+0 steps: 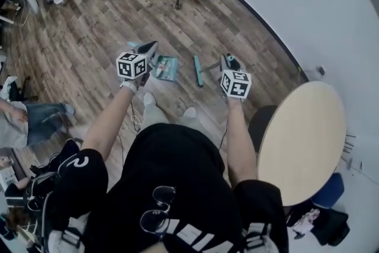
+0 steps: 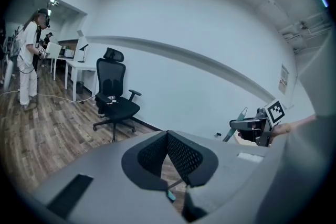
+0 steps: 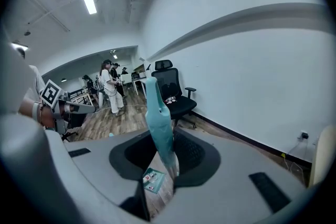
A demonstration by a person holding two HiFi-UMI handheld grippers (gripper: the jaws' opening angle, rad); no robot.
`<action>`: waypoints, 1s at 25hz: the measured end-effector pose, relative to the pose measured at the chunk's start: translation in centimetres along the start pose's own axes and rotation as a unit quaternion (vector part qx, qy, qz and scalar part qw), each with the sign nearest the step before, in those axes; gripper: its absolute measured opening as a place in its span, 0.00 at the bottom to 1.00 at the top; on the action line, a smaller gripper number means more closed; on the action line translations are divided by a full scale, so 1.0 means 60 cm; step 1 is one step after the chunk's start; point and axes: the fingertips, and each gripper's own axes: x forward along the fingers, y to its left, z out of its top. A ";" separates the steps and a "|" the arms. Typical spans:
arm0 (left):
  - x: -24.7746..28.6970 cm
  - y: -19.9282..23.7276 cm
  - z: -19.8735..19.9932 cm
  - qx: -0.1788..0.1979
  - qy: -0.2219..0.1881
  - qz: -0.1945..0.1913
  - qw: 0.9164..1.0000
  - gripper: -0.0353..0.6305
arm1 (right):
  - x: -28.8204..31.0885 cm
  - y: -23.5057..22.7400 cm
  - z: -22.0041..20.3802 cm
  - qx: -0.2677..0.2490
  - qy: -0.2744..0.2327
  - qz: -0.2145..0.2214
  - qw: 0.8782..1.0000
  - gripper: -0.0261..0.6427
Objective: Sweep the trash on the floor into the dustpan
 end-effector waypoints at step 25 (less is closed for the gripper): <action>0.046 -0.127 -0.021 0.021 0.013 0.009 1.000 0.05 | -0.082 -0.127 -0.036 -0.030 -0.003 -0.014 0.999 0.17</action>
